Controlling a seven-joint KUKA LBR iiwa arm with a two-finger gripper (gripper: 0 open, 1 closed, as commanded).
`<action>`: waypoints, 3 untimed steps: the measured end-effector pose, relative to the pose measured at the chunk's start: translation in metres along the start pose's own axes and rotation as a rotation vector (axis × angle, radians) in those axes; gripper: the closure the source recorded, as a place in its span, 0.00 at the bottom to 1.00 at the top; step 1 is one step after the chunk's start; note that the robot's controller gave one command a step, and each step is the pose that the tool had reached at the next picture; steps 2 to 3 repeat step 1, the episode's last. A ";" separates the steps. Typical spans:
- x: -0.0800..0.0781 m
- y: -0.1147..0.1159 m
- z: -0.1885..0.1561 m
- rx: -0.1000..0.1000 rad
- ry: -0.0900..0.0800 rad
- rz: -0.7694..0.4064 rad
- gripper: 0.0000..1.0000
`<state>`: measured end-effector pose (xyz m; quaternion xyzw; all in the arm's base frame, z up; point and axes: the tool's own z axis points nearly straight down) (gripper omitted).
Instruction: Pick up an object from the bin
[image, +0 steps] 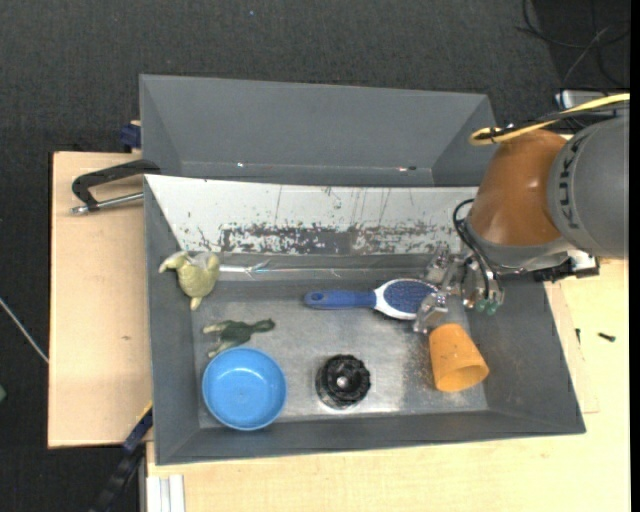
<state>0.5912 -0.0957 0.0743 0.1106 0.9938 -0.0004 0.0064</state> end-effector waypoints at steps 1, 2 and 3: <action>0.006 -0.001 -0.136 -0.001 0.000 0.076 1.00; 0.006 -0.001 -0.136 -0.001 0.000 0.076 1.00; 0.006 -0.001 -0.136 -0.001 0.000 0.076 1.00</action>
Offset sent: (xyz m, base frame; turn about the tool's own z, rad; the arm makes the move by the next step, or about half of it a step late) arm -0.0107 0.0008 0.1299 0.0768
